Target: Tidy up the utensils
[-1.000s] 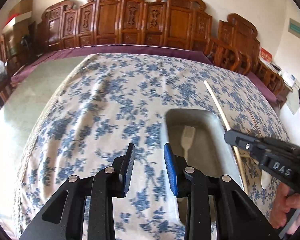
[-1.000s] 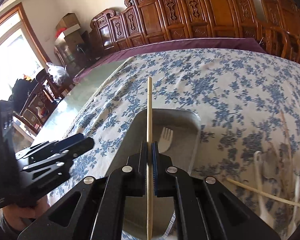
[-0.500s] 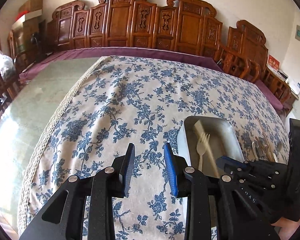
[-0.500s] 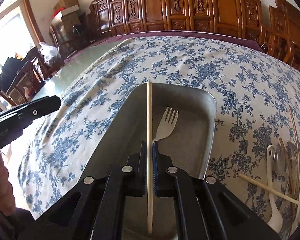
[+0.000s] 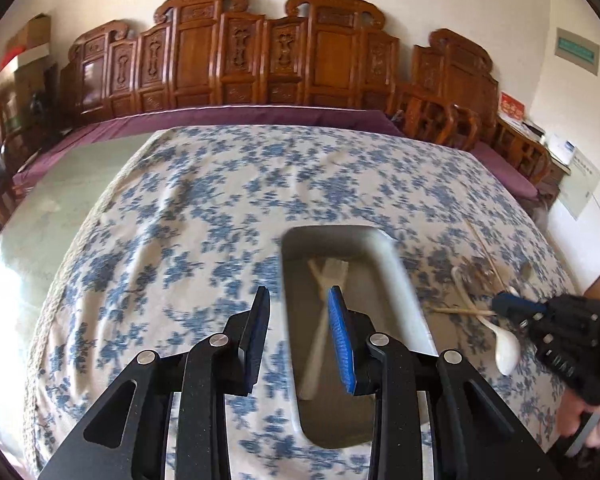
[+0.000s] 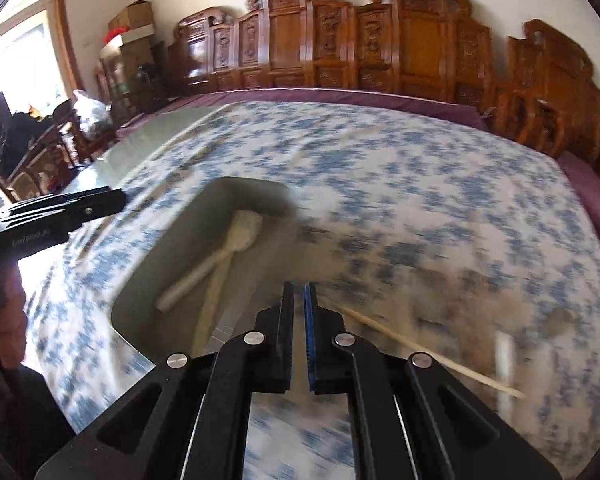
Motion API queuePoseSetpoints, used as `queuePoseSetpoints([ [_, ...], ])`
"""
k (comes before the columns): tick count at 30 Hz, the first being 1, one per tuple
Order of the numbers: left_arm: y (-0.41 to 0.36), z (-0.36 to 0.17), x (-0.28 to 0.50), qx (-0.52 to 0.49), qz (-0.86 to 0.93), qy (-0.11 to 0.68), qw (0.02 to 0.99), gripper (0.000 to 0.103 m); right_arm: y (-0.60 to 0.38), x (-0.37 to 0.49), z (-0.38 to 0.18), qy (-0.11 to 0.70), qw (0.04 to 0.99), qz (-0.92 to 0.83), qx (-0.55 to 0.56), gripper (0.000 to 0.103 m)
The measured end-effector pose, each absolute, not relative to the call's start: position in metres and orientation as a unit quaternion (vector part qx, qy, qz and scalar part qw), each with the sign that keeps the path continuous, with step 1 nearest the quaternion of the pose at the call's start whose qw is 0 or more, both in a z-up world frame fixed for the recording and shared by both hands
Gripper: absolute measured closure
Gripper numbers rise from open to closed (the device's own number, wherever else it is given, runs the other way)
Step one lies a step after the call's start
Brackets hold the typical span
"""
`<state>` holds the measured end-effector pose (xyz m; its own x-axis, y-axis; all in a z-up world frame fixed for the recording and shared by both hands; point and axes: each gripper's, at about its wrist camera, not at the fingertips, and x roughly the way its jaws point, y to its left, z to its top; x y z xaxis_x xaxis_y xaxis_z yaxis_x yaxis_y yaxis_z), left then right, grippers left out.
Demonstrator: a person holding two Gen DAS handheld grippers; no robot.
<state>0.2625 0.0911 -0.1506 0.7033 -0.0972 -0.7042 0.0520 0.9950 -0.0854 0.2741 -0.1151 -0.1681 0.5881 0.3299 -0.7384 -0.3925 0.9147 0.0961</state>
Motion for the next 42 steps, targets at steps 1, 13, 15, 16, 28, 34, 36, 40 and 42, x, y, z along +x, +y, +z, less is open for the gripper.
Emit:
queuePoseSetpoints([
  [1, 0.087, -0.151, 0.262, -0.030, -0.044, 0.383, 0.922, 0.074, -0.129, 0.274, -0.168, 0.409, 0.891, 0.194, -0.040, 0.096],
  [13, 0.014, -0.158, 0.253, 0.000, -0.106, 0.385, 0.917, 0.063, -0.237, 0.259, -0.184, 0.424, 0.898, 0.108, -0.036, 0.080],
  [15, 0.003, -0.161, 0.251, 0.007, -0.113, 0.385, 0.916, 0.063, -0.242, 0.258, -0.190, 0.421, 0.900, 0.108, -0.037, 0.079],
  [16, -0.002, -0.162, 0.250, 0.008, -0.116, 0.384, 0.916, 0.063, -0.243, 0.258, -0.193, 0.421, 0.899, 0.113, -0.037, 0.079],
  [28, -0.036, -0.181, 0.248, 0.021, -0.138, 0.398, 0.907, 0.063, -0.193, 0.300, -0.215, 0.445, 0.861, 0.221, -0.104, 0.078],
  [34, -0.046, -0.187, 0.245, 0.025, -0.153, 0.405, 0.901, 0.063, -0.178, 0.316, -0.237, 0.490, 0.826, 0.242, -0.136, 0.078],
  [36, -0.050, -0.187, 0.243, 0.030, -0.157, 0.404, 0.901, 0.063, -0.176, 0.316, -0.241, 0.495, 0.821, 0.242, -0.150, 0.079],
  [40, -0.053, -0.188, 0.239, 0.035, -0.164, 0.404, 0.899, 0.063, -0.171, 0.314, -0.241, 0.498, 0.814, 0.250, -0.162, 0.091],
  [42, -0.055, -0.187, 0.239, 0.035, -0.166, 0.404, 0.899, 0.063, -0.168, 0.311, -0.242, 0.498, 0.811, 0.256, -0.169, 0.097],
])
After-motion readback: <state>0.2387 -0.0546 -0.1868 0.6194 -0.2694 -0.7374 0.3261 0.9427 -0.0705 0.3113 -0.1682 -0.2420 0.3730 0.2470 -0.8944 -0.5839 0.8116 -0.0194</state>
